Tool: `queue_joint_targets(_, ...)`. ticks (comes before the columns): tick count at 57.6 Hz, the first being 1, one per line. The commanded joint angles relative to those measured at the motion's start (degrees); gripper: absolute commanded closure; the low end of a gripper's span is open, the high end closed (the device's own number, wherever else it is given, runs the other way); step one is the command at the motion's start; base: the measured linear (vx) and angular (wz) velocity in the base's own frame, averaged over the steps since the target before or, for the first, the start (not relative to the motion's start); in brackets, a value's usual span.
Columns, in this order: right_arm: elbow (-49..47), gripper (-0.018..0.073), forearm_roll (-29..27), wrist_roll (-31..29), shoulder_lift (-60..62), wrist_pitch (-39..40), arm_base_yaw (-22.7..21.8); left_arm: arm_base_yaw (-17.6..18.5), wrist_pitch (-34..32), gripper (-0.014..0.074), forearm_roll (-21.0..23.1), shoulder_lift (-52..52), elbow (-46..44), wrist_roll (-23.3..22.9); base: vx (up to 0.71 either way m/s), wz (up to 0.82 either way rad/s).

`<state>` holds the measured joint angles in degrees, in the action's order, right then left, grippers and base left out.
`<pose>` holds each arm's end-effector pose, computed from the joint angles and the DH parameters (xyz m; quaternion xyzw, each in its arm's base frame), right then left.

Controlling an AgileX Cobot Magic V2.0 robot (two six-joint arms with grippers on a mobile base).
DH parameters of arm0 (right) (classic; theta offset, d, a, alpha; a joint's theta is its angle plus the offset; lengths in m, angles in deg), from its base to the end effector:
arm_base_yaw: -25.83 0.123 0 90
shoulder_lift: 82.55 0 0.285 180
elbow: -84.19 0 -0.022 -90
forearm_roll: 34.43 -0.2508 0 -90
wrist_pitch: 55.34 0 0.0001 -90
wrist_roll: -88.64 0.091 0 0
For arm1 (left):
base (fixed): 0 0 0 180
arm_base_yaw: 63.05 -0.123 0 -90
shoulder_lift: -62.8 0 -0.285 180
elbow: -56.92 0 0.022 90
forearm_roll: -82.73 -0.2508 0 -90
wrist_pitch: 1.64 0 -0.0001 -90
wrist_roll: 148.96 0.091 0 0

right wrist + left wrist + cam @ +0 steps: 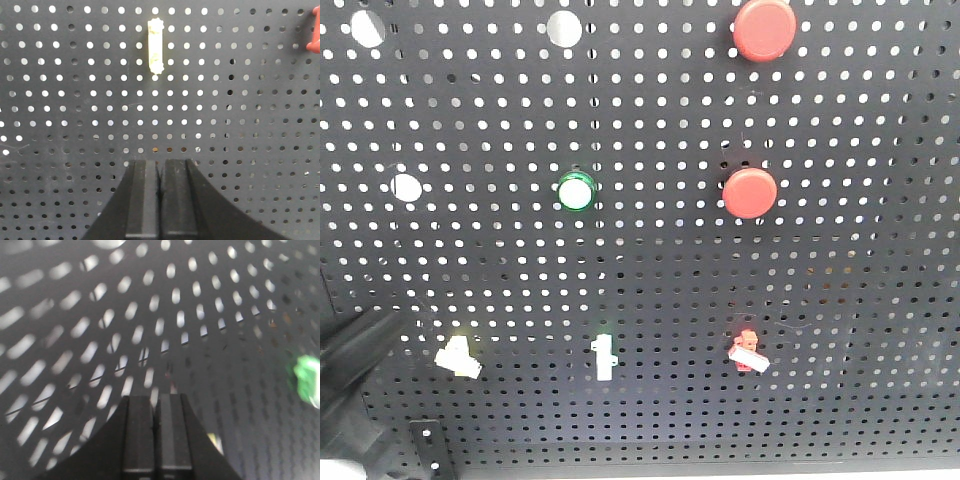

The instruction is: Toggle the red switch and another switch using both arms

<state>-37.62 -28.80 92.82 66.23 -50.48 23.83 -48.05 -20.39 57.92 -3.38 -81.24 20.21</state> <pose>0.0974 -0.0027 0.3038 0.0003 0.6728 -0.0193 0.7395 0.2097 -0.0689 0.3256 0.2169 0.6787 -0.0615 0.6989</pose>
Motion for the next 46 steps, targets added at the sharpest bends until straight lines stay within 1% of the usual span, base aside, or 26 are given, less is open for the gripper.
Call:
queue_joint_targets(1,-2.0,0.0566,0.4,-0.1,-0.8,5.3,-0.2,0.7,-4.7,0.0594,0.5,-2.9,-4.0,-0.8,0.0,0.0)
queue_joint_targets(9,-2.0,0.0566,0.4,-0.1,-0.8,5.3,-0.2,0.7,-4.4,0.0594,0.5,-5.8,-4.8,-1.9,0.0,0.0)
queue_joint_targets(22,-2.0,0.0566,0.4,-0.1,-0.8,5.3,-0.2,0.7,0.8,0.0594,0.5,-5.9,-4.6,-1.8,0.0,0.0)
queue_joint_targets(26,-2.0,0.0566,0.4,-0.1,-0.8,5.3,-0.2,0.7,3.7,0.0594,0.6,-5.9,-4.6,-2.0,0.0,0.0)
queue_joint_targets(32,-2.0,0.0566,0.4,-0.1,-0.8,5.3,-0.2,0.7,9.2,0.0594,0.5,-6.0,-4.6,-4.4,0.0,0.0)
queue_joint_targets(46,-2.0,0.0566,0.4,-0.1,-0.9,5.3,-0.2,0.7,18.8,0.0594,0.5,-4.9,-4.6,-4.4,0.0,0.0)
